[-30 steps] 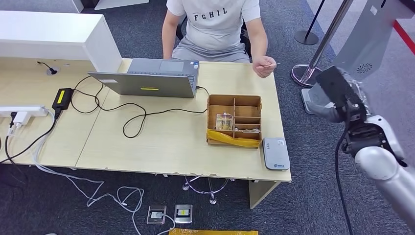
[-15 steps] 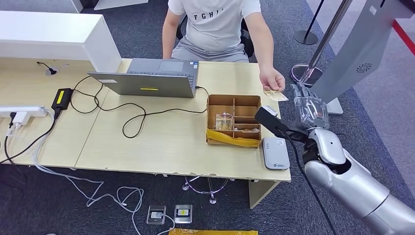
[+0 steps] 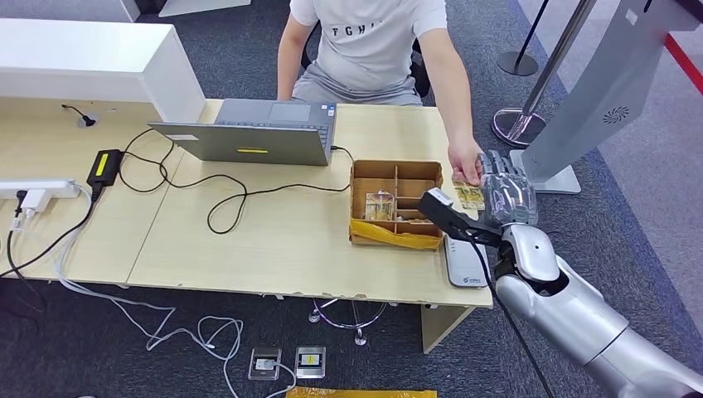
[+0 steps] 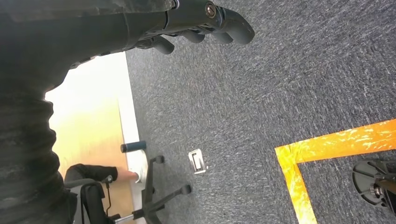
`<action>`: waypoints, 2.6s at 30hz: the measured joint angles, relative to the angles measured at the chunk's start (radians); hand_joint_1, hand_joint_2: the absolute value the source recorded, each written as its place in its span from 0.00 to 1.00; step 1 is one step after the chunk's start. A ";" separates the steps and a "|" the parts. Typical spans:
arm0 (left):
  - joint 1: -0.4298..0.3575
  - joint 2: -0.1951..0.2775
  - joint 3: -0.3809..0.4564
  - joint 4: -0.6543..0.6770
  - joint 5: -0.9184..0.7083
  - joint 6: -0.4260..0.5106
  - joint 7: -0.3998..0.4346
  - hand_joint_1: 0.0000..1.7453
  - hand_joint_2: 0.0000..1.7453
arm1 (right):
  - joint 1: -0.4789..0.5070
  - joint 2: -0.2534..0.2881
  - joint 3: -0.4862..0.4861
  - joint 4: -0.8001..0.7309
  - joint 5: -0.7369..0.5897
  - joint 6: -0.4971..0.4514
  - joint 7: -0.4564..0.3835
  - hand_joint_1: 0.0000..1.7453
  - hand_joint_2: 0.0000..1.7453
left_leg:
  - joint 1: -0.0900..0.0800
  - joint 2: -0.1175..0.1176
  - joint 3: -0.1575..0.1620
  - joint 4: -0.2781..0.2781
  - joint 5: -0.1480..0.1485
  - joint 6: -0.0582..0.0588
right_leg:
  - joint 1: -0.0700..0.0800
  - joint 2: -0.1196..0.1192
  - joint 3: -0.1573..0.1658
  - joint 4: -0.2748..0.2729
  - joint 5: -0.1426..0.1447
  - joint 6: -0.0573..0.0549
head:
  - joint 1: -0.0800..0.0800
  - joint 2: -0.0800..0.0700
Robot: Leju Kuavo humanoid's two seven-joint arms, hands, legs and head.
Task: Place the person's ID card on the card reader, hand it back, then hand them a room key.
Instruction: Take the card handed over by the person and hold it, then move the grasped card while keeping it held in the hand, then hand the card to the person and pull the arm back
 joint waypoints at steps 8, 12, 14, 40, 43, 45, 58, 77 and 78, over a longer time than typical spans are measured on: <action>0.001 0.000 -0.001 0.000 -0.002 0.007 -0.022 0.00 1.00 | 0.024 0.013 -0.016 0.023 0.013 -0.058 -0.026 1.00 1.00 | 0.000 0.000 0.000 0.000 0.000 0.000 | 0.000 0.000 0.000 0.000 0.000 0.000 | 0.000 0.000; 0.001 0.000 -0.001 0.000 -0.003 0.008 -0.023 0.00 1.00 | 0.026 0.015 -0.024 0.030 0.015 -0.060 -0.026 1.00 1.00 | 0.000 0.001 0.000 0.000 0.000 0.000 | 0.000 0.000 0.000 0.000 0.000 0.000 | 0.000 0.000; 0.001 0.000 -0.001 0.000 -0.010 0.007 -0.022 0.00 1.00 | 0.027 0.015 -0.029 0.033 0.019 -0.062 -0.024 1.00 1.00 | 0.000 0.001 0.001 0.000 0.000 0.000 | 0.000 0.000 0.000 0.000 0.000 0.000 | 0.000 0.000; 0.001 0.000 -0.030 0.000 -0.055 0.009 -0.024 0.00 0.00 | 0.272 -0.032 -0.199 0.054 0.017 -0.102 -0.033 1.00 1.00 | 0.000 0.002 0.001 0.000 -0.001 0.000 | 0.000 0.002 0.000 0.000 0.000 0.000 | 0.000 0.000; 0.001 0.000 -0.036 0.000 -0.054 0.009 -0.024 0.00 0.00 | 0.290 -0.034 -0.214 0.060 0.017 -0.105 -0.038 1.00 1.00 | 0.000 0.003 0.001 0.000 -0.001 0.000 | 0.000 0.002 0.000 0.000 0.000 0.000 | 0.000 0.000; 0.001 0.000 -0.040 0.000 -0.052 0.009 -0.024 0.00 0.00 | 0.299 -0.032 -0.221 0.064 0.018 -0.105 -0.048 1.00 1.00 | 0.000 0.003 0.001 0.000 -0.001 0.000 | 0.000 0.002 0.000 0.000 0.000 0.000 | 0.000 0.000; 0.001 -0.002 -0.043 0.000 -0.043 0.009 -0.017 0.00 0.00 | 0.324 0.027 -0.246 0.101 0.037 -0.100 -0.091 1.00 1.00 | 0.000 0.003 0.001 0.000 -0.001 0.000 | 0.000 0.002 0.000 0.000 0.000 0.000 | 0.000 0.000; 0.001 -0.003 -0.042 0.000 -0.022 0.000 -0.005 0.00 0.00 | 0.324 0.089 -0.251 0.148 -0.003 -0.099 -0.140 1.00 1.00 | 0.000 0.004 0.002 0.000 -0.001 0.000 | 0.000 0.003 0.001 0.000 0.000 0.000 | 0.000 0.000; 0.001 -0.003 -0.042 0.000 -0.020 0.000 -0.003 0.00 0.00 | 0.322 0.095 -0.251 0.155 -0.006 -0.100 -0.144 1.00 1.00 | 0.000 0.004 0.002 0.000 -0.001 0.000 | 0.000 0.004 0.001 0.000 0.000 0.000 | 0.000 0.000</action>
